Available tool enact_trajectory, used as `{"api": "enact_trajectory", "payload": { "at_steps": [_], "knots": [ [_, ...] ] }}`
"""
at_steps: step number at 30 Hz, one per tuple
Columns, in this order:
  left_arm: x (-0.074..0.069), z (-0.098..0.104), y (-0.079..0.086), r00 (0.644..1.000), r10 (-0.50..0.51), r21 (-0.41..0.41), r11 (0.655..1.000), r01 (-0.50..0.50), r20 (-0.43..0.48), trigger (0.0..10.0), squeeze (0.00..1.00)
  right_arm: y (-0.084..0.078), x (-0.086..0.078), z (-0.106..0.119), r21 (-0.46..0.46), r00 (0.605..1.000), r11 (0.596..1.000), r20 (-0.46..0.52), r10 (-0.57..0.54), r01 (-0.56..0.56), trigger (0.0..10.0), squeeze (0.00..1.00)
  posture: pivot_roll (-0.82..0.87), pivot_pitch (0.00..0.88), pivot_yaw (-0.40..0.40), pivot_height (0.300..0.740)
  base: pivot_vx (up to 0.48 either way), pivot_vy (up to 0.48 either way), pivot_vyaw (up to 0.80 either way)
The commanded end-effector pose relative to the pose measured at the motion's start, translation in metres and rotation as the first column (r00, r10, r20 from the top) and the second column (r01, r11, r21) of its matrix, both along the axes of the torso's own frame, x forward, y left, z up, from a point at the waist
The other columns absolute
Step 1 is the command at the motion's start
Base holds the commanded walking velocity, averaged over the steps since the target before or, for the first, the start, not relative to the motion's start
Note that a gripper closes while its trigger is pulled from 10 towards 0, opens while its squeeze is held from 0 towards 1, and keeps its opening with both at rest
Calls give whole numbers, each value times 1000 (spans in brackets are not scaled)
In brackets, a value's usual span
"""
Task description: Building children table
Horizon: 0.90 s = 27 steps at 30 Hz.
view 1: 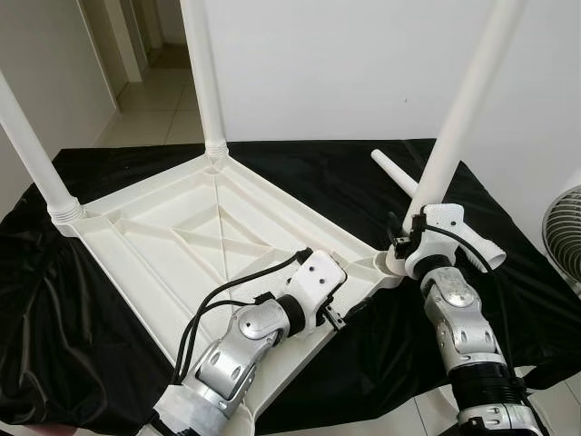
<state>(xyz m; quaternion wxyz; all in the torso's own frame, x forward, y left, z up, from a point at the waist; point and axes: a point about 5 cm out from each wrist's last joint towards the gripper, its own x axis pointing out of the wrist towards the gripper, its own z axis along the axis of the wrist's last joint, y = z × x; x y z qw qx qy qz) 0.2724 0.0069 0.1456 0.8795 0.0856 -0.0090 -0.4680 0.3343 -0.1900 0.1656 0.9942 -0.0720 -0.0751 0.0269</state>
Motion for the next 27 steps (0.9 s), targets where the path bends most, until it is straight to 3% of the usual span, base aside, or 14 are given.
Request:
{"api": "enact_trajectory", "payload": {
  "at_steps": [1,16,20,27],
  "knots": [
    [-2,1,2,1000,-6,2,1000,6,1,10000,0,4,2,1,-6,1000,1000,11,22,-22,10000,0,9,0,23,740,0,0,0],
    [-6,11,5,1000,3,-8,1000,-3,2,10000,0,16,13,-12,-18,996,996,-18,92,-92,10000,0,29,16,27,740,0,0,0],
    [-8,14,5,1000,3,-13,1000,-3,5,10000,0,26,6,-17,-99,985,980,-16,170,-171,10000,0,32,22,24,740,0,0,0],
    [-8,15,7,1000,10,-12,1000,-10,4,10000,0,28,-2,-22,-129,975,967,-7,220,-219,10000,0,32,29,24,740,0,0,0]
  ]
}}
